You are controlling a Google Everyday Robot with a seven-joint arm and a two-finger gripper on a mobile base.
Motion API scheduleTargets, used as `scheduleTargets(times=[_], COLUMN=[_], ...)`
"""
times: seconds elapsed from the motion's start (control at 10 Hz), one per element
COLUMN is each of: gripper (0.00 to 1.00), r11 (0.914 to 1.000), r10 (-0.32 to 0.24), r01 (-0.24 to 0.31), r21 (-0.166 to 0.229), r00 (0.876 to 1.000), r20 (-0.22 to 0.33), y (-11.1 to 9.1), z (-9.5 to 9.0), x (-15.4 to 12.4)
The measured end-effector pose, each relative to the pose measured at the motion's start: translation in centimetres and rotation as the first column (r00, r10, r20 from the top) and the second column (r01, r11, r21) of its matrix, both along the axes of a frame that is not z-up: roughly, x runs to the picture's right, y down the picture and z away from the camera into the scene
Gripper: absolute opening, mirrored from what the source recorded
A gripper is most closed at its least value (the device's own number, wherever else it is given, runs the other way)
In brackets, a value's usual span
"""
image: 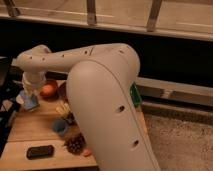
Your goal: Place sponge in paper cup
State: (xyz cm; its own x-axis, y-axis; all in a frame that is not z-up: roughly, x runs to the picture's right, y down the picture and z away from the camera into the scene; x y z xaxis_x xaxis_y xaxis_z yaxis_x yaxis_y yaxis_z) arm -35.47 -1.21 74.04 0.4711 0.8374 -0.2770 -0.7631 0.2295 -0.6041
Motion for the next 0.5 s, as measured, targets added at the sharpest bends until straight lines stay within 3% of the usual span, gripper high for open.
scheduleTargets(times=[0.2,0.5], gripper=[0.0,0.0], r11=[0.9994,0.9995], r10=[0.028,0.025], r01=[-0.028,-0.025], r21=[0.019,0.016], r00=[0.999,0.999], r20=[0.016,0.019], y=[-2.13,-1.93], z=[0.37,0.34], x=[0.46,0.16])
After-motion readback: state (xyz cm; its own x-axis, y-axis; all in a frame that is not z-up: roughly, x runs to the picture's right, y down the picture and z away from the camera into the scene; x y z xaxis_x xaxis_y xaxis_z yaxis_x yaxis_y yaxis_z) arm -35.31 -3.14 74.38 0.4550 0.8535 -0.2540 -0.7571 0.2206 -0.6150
